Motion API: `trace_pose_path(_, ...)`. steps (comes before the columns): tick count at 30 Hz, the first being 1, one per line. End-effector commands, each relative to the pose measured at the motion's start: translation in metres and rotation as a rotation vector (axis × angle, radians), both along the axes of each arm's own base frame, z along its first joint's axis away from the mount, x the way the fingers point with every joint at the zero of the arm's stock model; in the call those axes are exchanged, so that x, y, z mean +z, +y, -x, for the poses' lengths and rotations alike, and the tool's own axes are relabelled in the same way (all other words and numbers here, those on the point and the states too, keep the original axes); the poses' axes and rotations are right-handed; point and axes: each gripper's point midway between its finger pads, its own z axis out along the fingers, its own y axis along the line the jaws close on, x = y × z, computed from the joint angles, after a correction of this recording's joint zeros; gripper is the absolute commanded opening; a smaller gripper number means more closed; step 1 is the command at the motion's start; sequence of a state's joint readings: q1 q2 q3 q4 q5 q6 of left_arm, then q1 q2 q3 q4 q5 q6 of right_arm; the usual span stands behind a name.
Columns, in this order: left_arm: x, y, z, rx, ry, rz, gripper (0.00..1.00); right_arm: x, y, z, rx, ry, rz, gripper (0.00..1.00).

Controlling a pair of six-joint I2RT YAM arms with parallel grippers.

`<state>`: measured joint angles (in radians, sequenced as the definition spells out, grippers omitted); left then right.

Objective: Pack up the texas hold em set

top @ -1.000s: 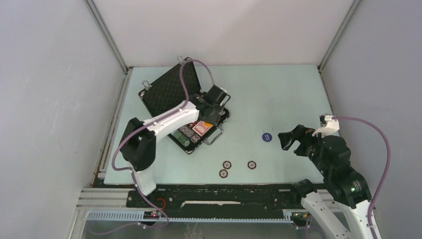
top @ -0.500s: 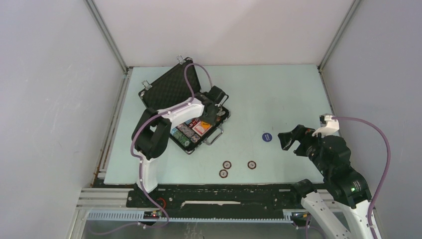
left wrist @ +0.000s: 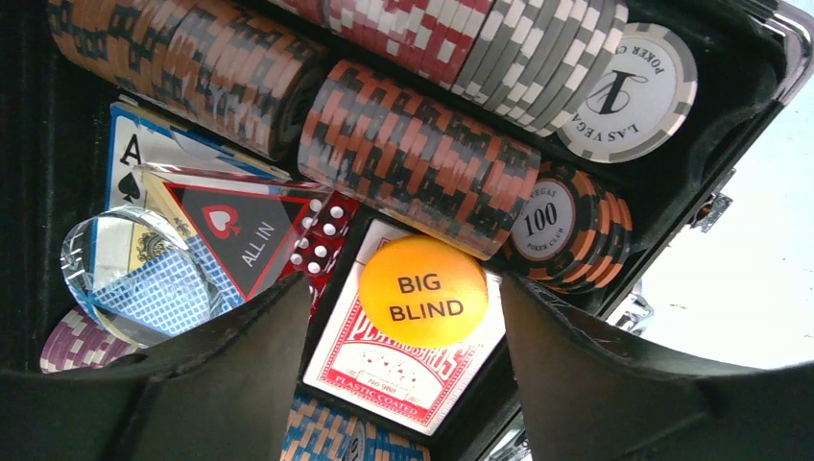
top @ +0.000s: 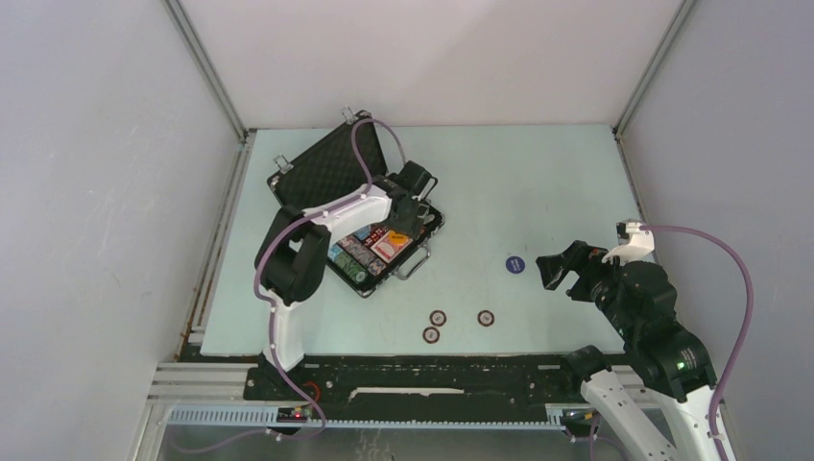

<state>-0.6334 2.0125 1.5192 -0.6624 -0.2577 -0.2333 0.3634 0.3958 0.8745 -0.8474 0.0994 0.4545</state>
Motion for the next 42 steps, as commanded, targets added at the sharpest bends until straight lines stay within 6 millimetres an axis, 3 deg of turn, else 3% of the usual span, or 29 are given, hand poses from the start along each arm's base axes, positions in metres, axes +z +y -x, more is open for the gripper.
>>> trace_pose_path(1, 0.018, -0.005, -0.01, -0.006, -0.038, 0.031, 0.8, 0.005, 0.002, -0.004, 0.011, -0.019, 0.004, 0.99)
trace_pose_path(5, 0.043, -0.007, -0.001, -0.011, -0.074, 0.083, 0.87, 0.005, 0.003, -0.003, 0.013, -0.02, 0.002, 0.99)
trace_pose_path(8, 0.078, -0.021, 0.008, -0.036, -0.152, 0.165, 0.96, 0.006, 0.002, -0.003, 0.01, -0.023, 0.001, 0.99)
trace_pose_path(11, 0.102, -0.058, 0.023, -0.096, -0.184, 0.296, 0.98, 0.009, 0.002, -0.005, 0.009, -0.036, 0.003, 0.99)
trace_pose_path(14, 0.11, -0.108, 0.038, -0.168, -0.145, 0.426, 0.97, 0.013, 0.0, -0.005, -0.002, -0.054, 0.003, 0.99)
trace_pose_path(21, 0.093, -0.216, 0.059, -0.309, -0.05, 0.551, 0.95, 0.036, -0.017, 0.005, -0.073, -0.153, -0.023, 0.99)
trace_pose_path(23, 0.091, -0.244, 0.056, -0.326, -0.043, 0.571, 0.94, 0.038, -0.02, 0.007, -0.085, -0.169, -0.025, 0.99)
trace_pose_path(27, 0.077, -0.282, 0.057, -0.356, -0.054, 0.555, 0.94, 0.033, -0.021, 0.009, -0.089, -0.149, -0.021, 0.99)
trace_pose_path(32, 0.053, -0.304, 0.058, -0.391, -0.1, 0.45, 0.95, 0.029, -0.019, 0.009, -0.077, -0.143, -0.024, 0.99)
trace_pose_path(42, 0.012, -0.302, 0.066, -0.398, -0.13, 0.307, 0.87, 0.027, -0.017, 0.008, -0.068, -0.144, -0.027, 0.99)
